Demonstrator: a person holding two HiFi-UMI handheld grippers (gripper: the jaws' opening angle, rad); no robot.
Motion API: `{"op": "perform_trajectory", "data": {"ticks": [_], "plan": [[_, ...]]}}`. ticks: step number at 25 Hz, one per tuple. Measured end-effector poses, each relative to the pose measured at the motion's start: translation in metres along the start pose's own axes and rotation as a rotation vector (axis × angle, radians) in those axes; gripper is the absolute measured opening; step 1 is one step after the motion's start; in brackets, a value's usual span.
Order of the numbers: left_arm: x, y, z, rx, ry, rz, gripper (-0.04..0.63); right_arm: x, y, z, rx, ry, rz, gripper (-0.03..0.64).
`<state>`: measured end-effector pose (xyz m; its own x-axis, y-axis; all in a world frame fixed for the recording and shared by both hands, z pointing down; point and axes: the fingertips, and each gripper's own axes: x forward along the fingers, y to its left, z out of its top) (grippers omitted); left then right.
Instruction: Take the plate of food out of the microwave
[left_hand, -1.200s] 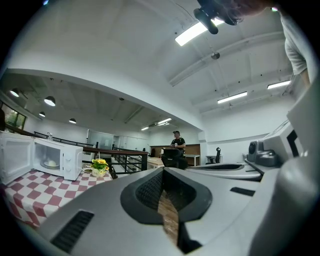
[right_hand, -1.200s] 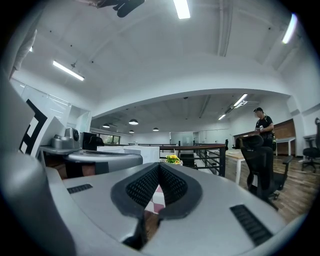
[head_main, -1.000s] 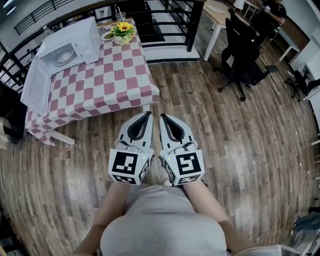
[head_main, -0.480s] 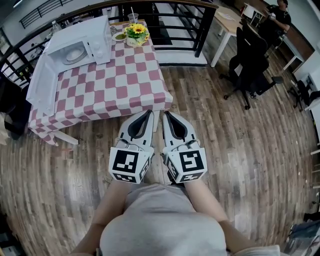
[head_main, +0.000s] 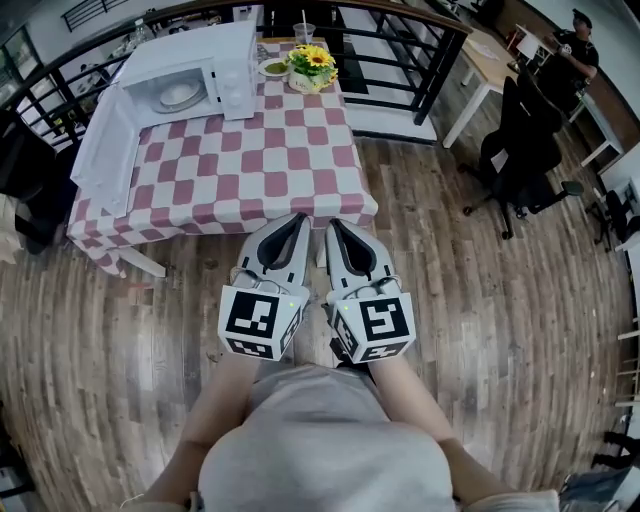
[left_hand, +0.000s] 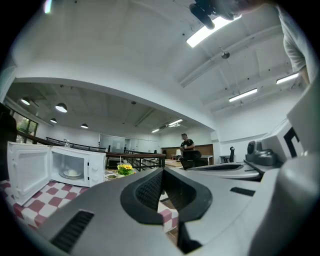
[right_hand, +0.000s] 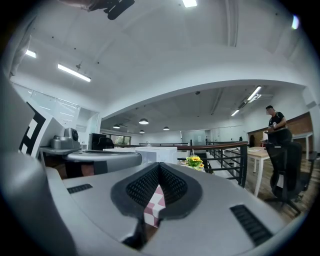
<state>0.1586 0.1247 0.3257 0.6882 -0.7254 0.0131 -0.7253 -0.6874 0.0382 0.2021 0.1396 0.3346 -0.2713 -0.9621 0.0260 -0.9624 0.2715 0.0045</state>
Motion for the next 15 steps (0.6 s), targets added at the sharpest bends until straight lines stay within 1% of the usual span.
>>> {"op": "perform_trajectory", "data": {"ticks": [4,10,15], "plan": [[-0.007,0.028,0.001,0.002,0.005,0.028,0.002,0.021,0.022,0.001,-0.002,-0.007,0.034,0.025],[-0.02,0.062,-0.001,0.017,0.018,0.045,0.002,0.05,0.052,-0.001,0.005,0.0,0.073,0.025],[-0.032,0.097,0.0,0.016,0.023,0.064,0.002,0.08,0.081,0.002,0.002,0.005,0.098,0.025]]}}
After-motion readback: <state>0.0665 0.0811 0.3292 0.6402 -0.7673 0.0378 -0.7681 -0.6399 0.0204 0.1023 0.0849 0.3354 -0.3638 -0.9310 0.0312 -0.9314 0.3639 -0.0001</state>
